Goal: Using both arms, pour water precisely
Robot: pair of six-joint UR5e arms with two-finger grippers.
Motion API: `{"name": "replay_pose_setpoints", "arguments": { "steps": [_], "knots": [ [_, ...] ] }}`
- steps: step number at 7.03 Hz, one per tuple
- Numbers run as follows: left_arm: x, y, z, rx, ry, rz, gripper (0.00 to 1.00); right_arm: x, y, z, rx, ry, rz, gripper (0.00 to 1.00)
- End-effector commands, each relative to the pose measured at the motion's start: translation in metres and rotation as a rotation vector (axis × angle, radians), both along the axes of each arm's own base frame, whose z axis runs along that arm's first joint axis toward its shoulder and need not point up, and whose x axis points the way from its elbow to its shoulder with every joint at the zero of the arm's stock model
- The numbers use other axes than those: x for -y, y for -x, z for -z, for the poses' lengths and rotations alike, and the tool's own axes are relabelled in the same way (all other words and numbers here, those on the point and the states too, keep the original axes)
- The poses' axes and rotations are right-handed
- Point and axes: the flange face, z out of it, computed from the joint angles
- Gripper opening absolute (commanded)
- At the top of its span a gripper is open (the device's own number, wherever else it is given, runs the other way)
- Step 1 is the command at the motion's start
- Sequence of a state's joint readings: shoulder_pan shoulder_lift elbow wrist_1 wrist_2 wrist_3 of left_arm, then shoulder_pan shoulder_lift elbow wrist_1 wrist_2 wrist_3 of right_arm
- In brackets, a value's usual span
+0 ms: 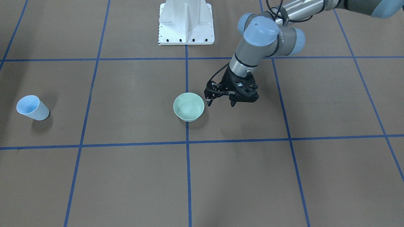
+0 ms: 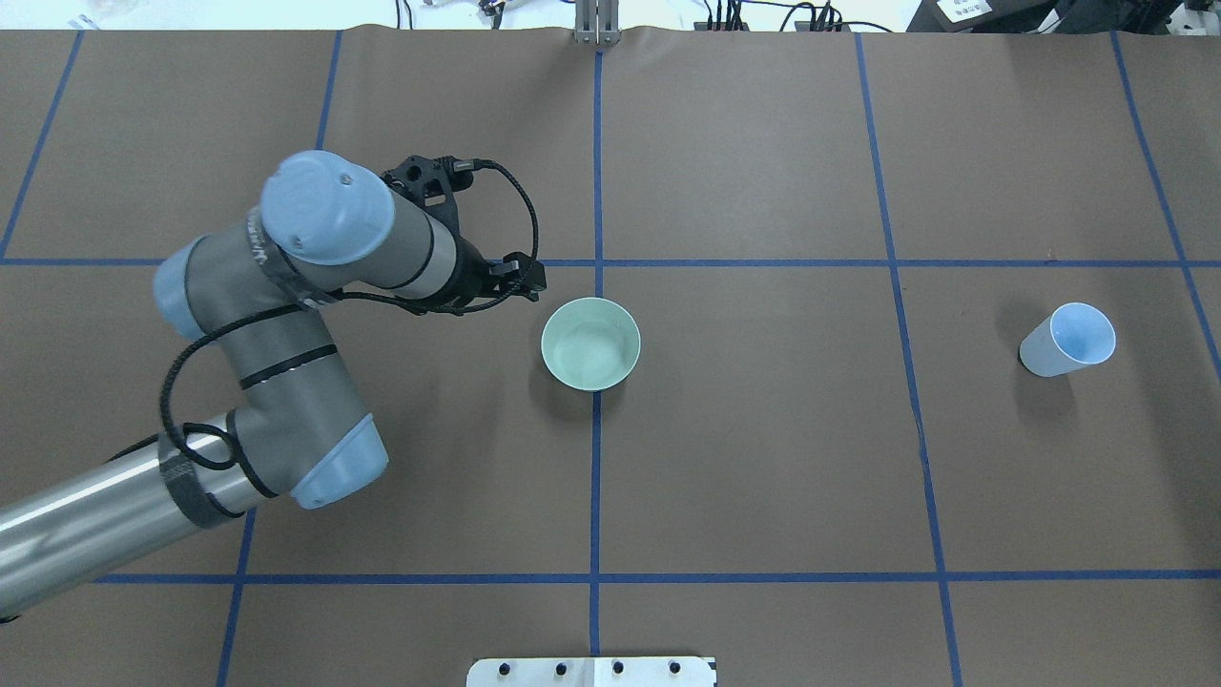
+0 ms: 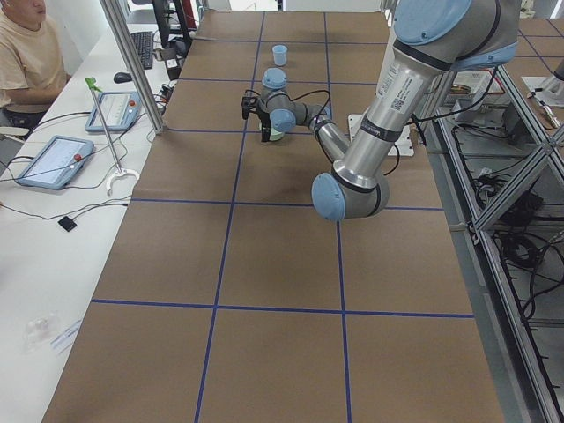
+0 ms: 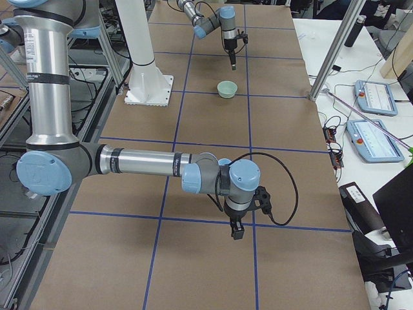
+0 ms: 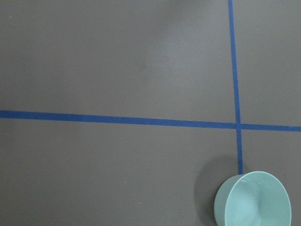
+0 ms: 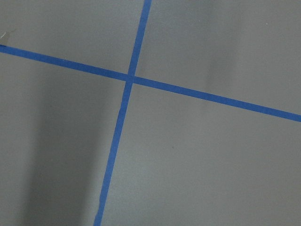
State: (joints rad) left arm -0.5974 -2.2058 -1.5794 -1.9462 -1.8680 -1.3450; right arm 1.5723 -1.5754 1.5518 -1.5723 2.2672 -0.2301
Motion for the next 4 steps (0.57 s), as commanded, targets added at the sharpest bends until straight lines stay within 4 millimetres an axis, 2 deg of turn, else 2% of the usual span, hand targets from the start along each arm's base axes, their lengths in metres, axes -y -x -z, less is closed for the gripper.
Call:
{"name": "replay_pose_setpoints", "arguments": {
  "steps": [1,2,3,4],
  "knots": [
    [-0.007,-0.05,-0.004,0.048,0.008,-0.004,1.0,-0.001,0.0,0.0,0.0,0.001,0.0,1.0],
    [-0.019,-0.06,-0.002,0.05,-0.001,-0.014,0.97,-0.001,0.0,0.0,0.0,0.001,0.0,1.0],
    [-0.025,-0.065,-0.002,0.054,-0.01,-0.014,0.5,-0.001,0.0,0.0,0.0,-0.001,0.0,1.0],
    [-0.029,-0.069,-0.002,0.055,-0.011,-0.022,0.08,-0.001,0.0,0.0,0.0,-0.001,0.0,1.0]
  ]
}}
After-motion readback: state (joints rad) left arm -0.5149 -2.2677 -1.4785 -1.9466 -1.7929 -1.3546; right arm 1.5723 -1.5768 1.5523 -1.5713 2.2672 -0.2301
